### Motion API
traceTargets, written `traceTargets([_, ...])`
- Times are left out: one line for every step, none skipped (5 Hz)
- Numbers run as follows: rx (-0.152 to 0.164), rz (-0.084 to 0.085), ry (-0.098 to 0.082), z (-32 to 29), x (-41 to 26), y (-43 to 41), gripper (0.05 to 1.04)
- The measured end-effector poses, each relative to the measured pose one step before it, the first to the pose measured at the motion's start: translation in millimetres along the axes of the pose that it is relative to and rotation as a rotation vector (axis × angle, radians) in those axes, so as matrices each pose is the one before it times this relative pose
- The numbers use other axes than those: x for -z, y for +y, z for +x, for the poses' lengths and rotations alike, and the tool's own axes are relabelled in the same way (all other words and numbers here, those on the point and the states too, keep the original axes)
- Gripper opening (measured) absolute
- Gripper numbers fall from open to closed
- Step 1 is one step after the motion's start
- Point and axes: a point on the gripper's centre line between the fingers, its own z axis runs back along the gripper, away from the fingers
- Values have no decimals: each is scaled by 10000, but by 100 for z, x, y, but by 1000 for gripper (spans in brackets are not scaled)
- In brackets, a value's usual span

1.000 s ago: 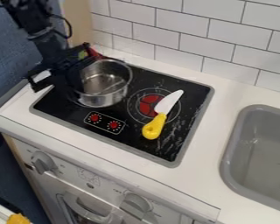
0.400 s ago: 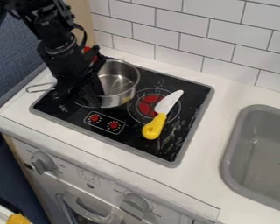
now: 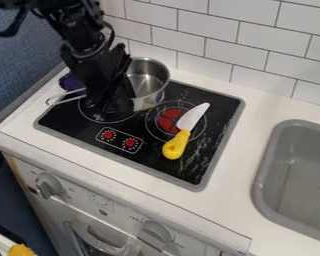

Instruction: Move the silver pan between the knife and purple cloth

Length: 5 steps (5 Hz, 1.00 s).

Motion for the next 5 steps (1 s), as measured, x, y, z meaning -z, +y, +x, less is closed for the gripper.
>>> traceTargets([-61, -25, 9, -435, 1110, -1381, 83])
traceTargets([-206, 64, -328, -391, 692, -651, 83])
traceTargets([-90, 221, 222, -841, 1953, -1313, 83])
traceTargets([-117, -173, 301, -314, 1750, -322, 83])
traceTargets([153, -291, 108, -382, 857, -403, 83])
